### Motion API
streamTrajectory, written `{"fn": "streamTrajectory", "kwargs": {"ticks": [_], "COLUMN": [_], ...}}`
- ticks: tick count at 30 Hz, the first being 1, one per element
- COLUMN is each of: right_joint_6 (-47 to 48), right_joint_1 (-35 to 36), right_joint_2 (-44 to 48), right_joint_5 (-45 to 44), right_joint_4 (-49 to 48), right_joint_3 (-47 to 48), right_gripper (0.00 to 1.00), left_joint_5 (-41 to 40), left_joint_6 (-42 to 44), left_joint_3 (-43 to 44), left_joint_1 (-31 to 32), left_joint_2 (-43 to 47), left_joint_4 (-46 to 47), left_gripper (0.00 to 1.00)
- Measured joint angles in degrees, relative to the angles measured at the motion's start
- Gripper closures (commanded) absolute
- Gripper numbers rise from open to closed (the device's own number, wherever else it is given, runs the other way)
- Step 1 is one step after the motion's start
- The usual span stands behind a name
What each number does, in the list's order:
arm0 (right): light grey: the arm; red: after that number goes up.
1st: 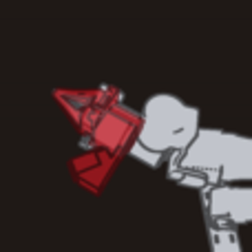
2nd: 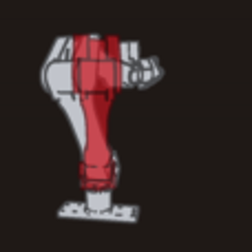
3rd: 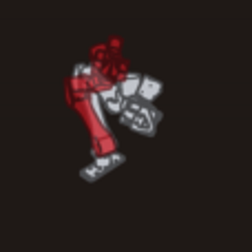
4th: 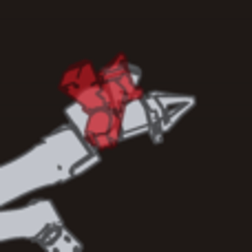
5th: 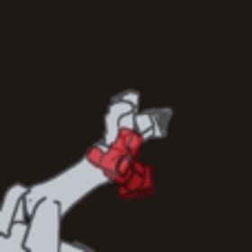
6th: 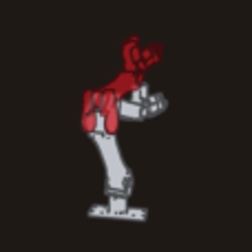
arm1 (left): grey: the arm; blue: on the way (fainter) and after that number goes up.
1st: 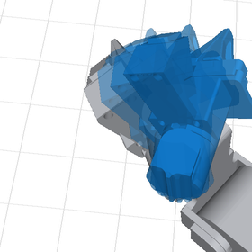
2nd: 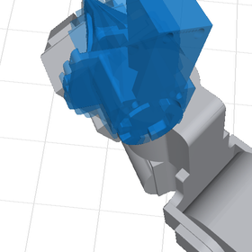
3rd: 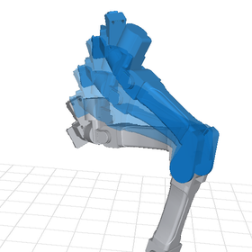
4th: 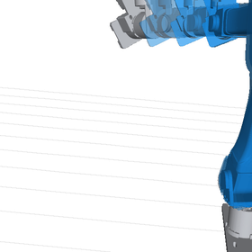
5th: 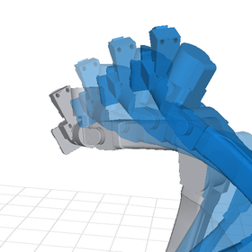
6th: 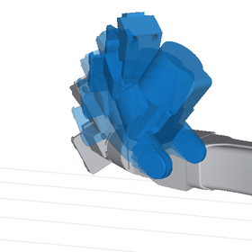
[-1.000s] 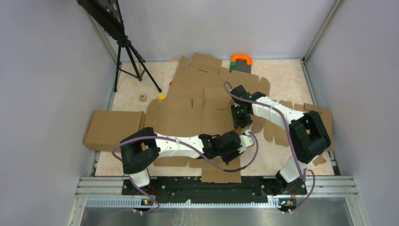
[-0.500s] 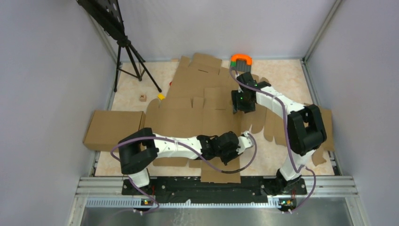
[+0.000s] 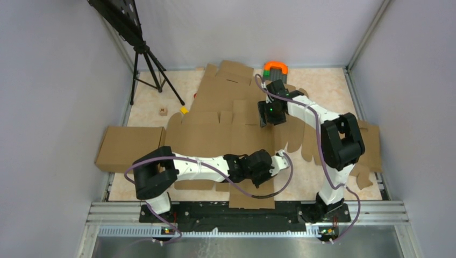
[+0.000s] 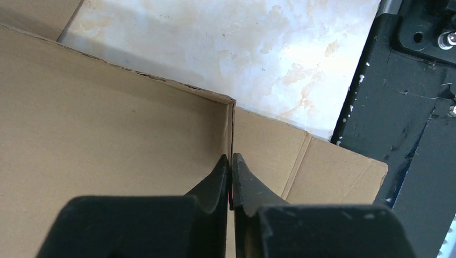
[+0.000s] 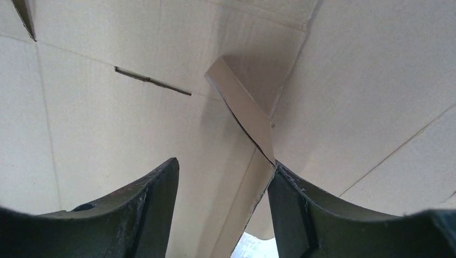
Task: Fold the paper box
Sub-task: Fold the paper box at the center of the board.
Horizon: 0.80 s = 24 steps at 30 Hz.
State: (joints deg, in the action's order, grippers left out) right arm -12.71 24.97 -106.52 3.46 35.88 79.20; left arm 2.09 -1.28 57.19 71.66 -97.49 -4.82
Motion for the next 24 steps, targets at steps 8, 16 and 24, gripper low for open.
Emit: {"fn": "streamTrajectory", "kwargs": {"ticks": [8,16,24], "right_joint_6": [-0.59,-2.38,-4.81], "right_joint_1": [1.68,3.37,4.52], "right_joint_2": [3.37,7.37,10.73], "right_joint_5": [0.57,0.61,1.09], "right_joint_4": [-0.72,-0.04,0.11], "right_joint_3": [-7.54,-11.47,-12.85], "right_gripper": [0.40,0.40,0.40], "left_joint_5": [-2.40,-3.65,-3.23], "left_joint_6": [0.20,0.26,0.48], "left_joint_3": [0.00,0.00,0.00], "left_joint_1": [-0.02,-0.04,-0.07], "left_joint_2": [0.00,-0.02,-0.61], "left_joint_4": [0.02,0.07,-0.15], "left_gripper": [0.72,0.74,1.00]}}
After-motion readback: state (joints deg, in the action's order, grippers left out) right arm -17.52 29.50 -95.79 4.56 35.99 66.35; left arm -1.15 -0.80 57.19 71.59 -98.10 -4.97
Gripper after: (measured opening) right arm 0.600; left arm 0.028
